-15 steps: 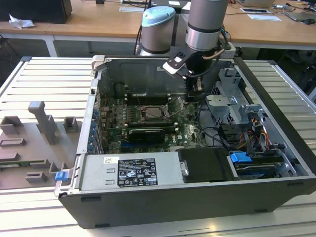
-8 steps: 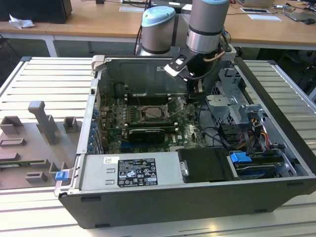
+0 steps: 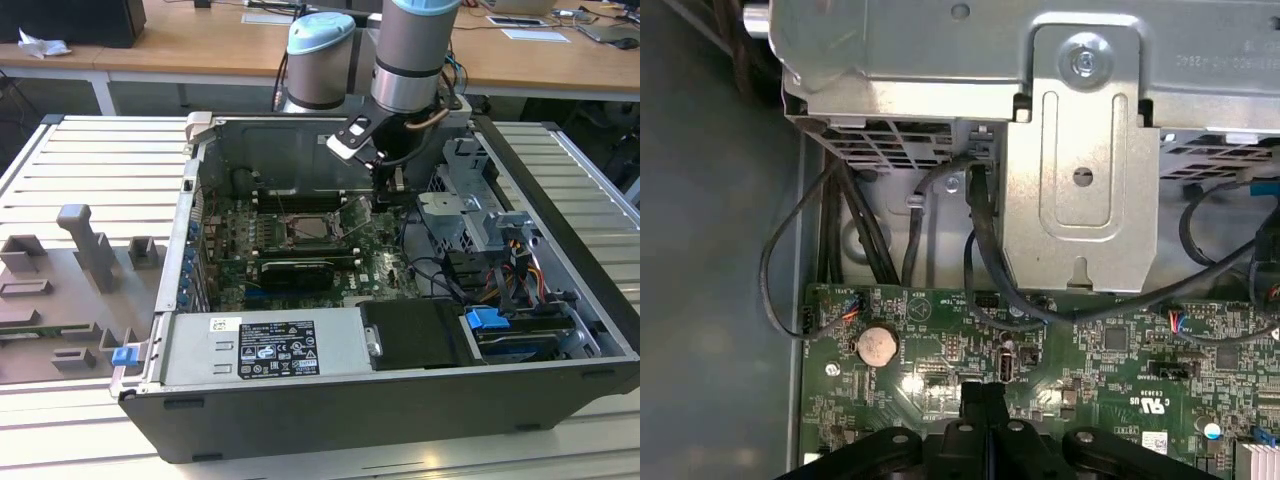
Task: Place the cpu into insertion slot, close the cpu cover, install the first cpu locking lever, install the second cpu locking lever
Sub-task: 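Close the cpu cover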
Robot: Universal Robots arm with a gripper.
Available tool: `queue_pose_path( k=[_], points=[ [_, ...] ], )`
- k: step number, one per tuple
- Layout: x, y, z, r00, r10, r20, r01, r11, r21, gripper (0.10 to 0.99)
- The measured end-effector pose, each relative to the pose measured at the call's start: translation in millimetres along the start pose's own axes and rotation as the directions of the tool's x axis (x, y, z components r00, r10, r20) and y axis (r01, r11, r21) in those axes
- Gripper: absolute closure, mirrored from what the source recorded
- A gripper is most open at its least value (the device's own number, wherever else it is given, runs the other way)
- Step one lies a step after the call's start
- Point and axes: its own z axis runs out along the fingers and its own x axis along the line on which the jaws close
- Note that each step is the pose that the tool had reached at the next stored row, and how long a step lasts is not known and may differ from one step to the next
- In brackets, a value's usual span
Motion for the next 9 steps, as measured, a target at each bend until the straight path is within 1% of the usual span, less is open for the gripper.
queue_pose_path(
  k=[4,7,9],
  points=[
    [0.1,-4.3,-0.1,1.0000,0.000,0.0000,0.000,1.0000,0.000,0.980],
    [0.4,-13.1,-0.4,1.0000,0.000,0.0000,0.000,1.0000,0.000,0.980],
    [0.6,-16.4,-0.5,1.0000,0.000,0.0000,0.000,1.0000,0.000,0.980]
  ],
)
